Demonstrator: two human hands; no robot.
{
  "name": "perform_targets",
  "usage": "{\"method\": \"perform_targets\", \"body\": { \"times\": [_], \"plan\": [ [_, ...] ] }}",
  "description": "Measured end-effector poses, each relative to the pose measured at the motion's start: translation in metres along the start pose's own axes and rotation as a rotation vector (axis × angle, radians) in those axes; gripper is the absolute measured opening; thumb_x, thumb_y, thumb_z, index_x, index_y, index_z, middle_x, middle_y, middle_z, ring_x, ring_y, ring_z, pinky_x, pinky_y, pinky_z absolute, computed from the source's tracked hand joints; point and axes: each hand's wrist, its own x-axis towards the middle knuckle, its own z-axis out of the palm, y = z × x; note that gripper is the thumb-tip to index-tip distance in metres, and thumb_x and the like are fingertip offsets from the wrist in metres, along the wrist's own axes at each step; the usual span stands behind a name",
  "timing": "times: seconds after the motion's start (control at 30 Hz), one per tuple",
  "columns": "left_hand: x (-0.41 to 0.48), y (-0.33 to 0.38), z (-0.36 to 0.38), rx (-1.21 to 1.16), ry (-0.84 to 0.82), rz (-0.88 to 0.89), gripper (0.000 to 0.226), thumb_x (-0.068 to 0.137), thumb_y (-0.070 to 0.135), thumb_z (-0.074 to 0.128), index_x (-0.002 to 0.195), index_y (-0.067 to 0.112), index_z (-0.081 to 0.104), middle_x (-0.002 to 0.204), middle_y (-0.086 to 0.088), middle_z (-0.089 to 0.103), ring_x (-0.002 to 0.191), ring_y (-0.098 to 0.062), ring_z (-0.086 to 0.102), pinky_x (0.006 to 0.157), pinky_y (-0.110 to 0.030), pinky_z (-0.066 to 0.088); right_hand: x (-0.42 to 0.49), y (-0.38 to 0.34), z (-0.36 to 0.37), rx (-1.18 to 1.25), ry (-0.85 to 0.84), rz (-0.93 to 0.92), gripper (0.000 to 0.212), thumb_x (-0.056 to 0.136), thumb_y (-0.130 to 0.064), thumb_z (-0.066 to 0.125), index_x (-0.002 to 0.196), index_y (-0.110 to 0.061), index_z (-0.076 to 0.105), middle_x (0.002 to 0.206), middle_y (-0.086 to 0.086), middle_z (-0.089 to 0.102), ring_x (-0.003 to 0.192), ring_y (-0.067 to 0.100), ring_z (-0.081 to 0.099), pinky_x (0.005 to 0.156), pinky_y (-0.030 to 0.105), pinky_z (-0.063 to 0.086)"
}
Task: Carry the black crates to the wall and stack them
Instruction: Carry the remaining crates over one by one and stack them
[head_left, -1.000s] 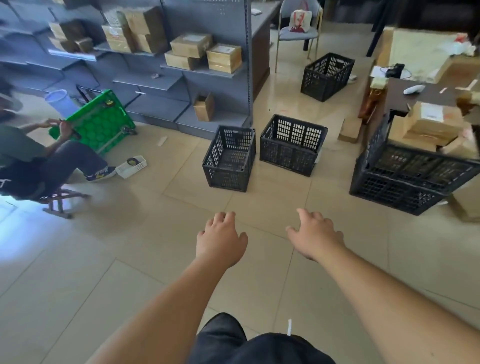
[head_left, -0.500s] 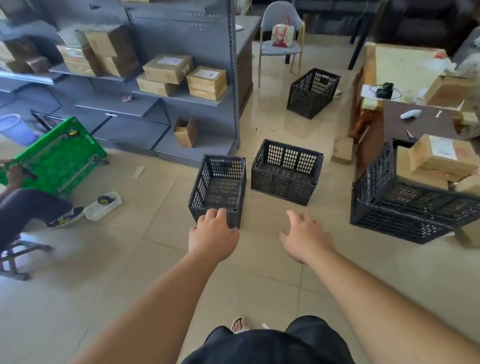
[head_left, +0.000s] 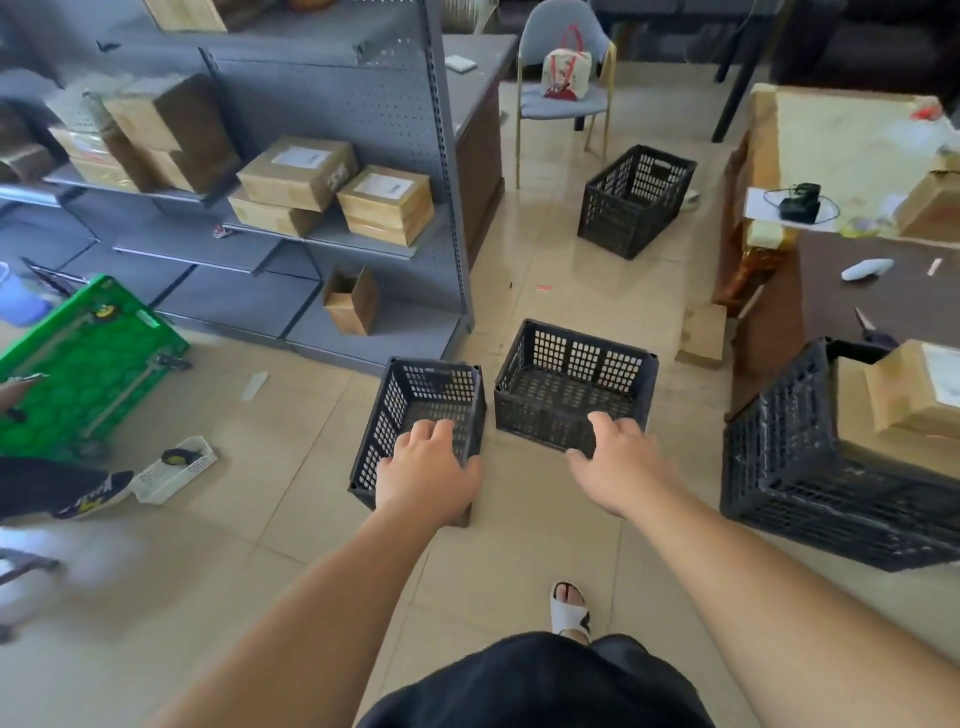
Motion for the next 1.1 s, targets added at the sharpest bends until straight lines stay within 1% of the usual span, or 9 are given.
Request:
{"method": "perform_targets", "body": {
  "times": [0.17, 0.33, 0.6, 0.7, 0.8, 0.97, 1.1],
  "plan": [
    [0.055, 0.012, -0.01, -0.056, -0.007, -0.134, 0.064, 0.096, 0.056, 0.042, 0.153, 0.027, 0.035, 0.154, 0.002, 0.04, 0.14, -0.026, 0.039, 0.107, -0.051, 0.039, 0.09, -0.019, -0.035, -0.095, -0.064, -0.067, 0.06, 0.097, -0.057, 0.037, 0.15, -0.03, 0.028, 0.15, 0.006, 0.04, 0.135, 0.032, 0.037, 0.107, 0.054, 0.039],
    [0.102, -0.015, -0.019, -0.113, -0.042, -0.305, 0.064, 0.097, 0.057, 0.039, 0.154, 0.028, 0.033, 0.155, 0.002, 0.039, 0.141, -0.026, 0.038, 0.107, -0.05, 0.038, 0.16, -0.068, -0.051, -0.188, -0.14, -0.17, 0.064, 0.099, -0.057, 0.036, 0.155, -0.029, 0.022, 0.156, 0.006, 0.033, 0.14, 0.032, 0.033, 0.109, 0.057, 0.036],
    [0.188, -0.084, -0.036, -0.232, -0.073, -0.504, 0.06, 0.096, 0.056, 0.039, 0.149, 0.028, 0.039, 0.149, 0.001, 0.044, 0.138, -0.026, 0.041, 0.103, -0.048, 0.04, 0.253, -0.177, -0.054, -0.31, -0.198, -0.292, 0.058, 0.1, -0.054, 0.035, 0.15, -0.027, 0.029, 0.153, 0.006, 0.037, 0.136, 0.032, 0.036, 0.104, 0.055, 0.038],
    [0.214, -0.099, -0.045, -0.264, -0.068, -0.535, 0.057, 0.095, 0.056, 0.039, 0.145, 0.028, 0.041, 0.146, 0.001, 0.046, 0.134, -0.026, 0.043, 0.1, -0.047, 0.042, 0.284, -0.208, -0.06, -0.33, -0.215, -0.321, 0.059, 0.1, -0.055, 0.035, 0.151, -0.026, 0.029, 0.154, 0.007, 0.036, 0.137, 0.032, 0.035, 0.105, 0.054, 0.039],
    [0.233, -0.114, -0.054, -0.326, -0.055, -0.586, 0.059, 0.095, 0.055, 0.038, 0.149, 0.03, 0.039, 0.148, 0.002, 0.045, 0.135, -0.026, 0.043, 0.1, -0.047, 0.042, 0.313, -0.238, -0.062, -0.345, -0.243, -0.334, 0.061, 0.1, -0.054, 0.037, 0.152, -0.024, 0.028, 0.155, 0.009, 0.036, 0.138, 0.035, 0.036, 0.107, 0.055, 0.038],
    [0.255, -0.136, -0.053, -0.475, -0.043, -0.743, 0.057, 0.095, 0.054, 0.04, 0.147, 0.029, 0.042, 0.147, 0.001, 0.046, 0.134, -0.025, 0.044, 0.101, -0.046, 0.044, 0.358, -0.287, -0.053, -0.363, -0.284, -0.398, 0.06, 0.101, -0.051, 0.039, 0.153, -0.024, 0.029, 0.156, 0.01, 0.037, 0.138, 0.034, 0.038, 0.108, 0.053, 0.038],
    [0.272, -0.149, -0.049, -0.531, -0.036, -0.878, 0.058, 0.097, 0.054, 0.041, 0.148, 0.026, 0.041, 0.149, -0.001, 0.046, 0.133, -0.026, 0.045, 0.101, -0.046, 0.044, 0.405, -0.322, -0.036, -0.394, -0.336, -0.458, 0.06, 0.099, -0.049, 0.04, 0.153, -0.023, 0.03, 0.154, 0.012, 0.039, 0.135, 0.035, 0.042, 0.105, 0.05, 0.043]
  ]
}}
